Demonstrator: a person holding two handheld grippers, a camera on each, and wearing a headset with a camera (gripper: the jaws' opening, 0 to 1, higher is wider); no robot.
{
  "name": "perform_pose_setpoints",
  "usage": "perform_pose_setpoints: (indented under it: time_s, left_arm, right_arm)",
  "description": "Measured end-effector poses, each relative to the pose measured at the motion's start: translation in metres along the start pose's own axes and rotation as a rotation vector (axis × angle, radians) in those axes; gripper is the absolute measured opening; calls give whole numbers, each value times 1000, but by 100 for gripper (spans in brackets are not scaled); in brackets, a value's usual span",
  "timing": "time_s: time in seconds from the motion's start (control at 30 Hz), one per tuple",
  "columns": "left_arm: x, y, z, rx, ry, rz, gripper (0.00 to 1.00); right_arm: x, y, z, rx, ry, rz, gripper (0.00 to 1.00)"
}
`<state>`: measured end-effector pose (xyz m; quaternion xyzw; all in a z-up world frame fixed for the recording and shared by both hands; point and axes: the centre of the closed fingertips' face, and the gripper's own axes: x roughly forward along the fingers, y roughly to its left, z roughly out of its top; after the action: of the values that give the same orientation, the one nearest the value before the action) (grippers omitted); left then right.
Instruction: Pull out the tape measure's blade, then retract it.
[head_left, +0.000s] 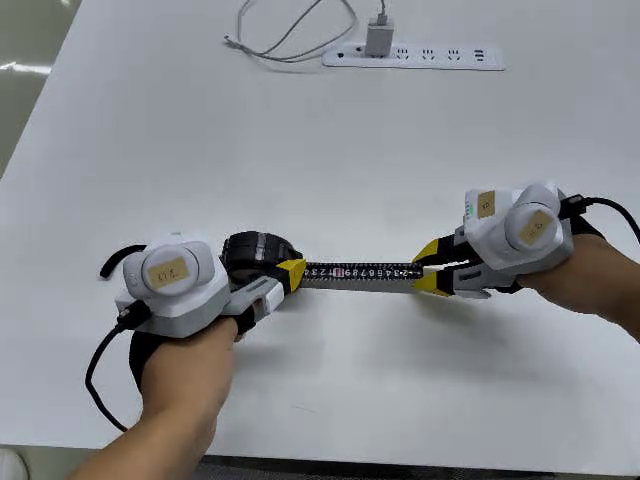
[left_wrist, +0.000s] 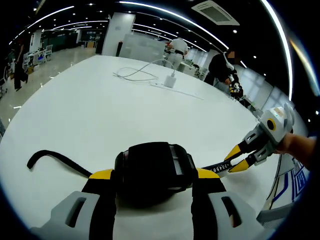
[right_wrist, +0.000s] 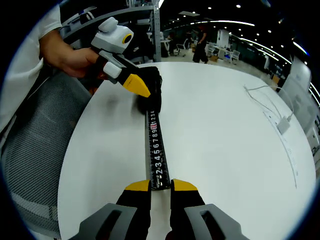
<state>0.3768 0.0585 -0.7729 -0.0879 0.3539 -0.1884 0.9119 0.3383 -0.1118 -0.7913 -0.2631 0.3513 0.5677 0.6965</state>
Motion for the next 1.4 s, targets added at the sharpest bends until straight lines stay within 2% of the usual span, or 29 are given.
perform_pose_setpoints:
  time_s: [0.67, 1.4]
  left_arm:
    - [0, 1, 2, -13, 0, -4, 56]
    - [0, 1, 2, -17, 0, -6, 57]
  right_arm:
    - [14, -5, 13, -5, -25, 14, 10]
    - [31, -1, 30, 1, -56, 28, 10]
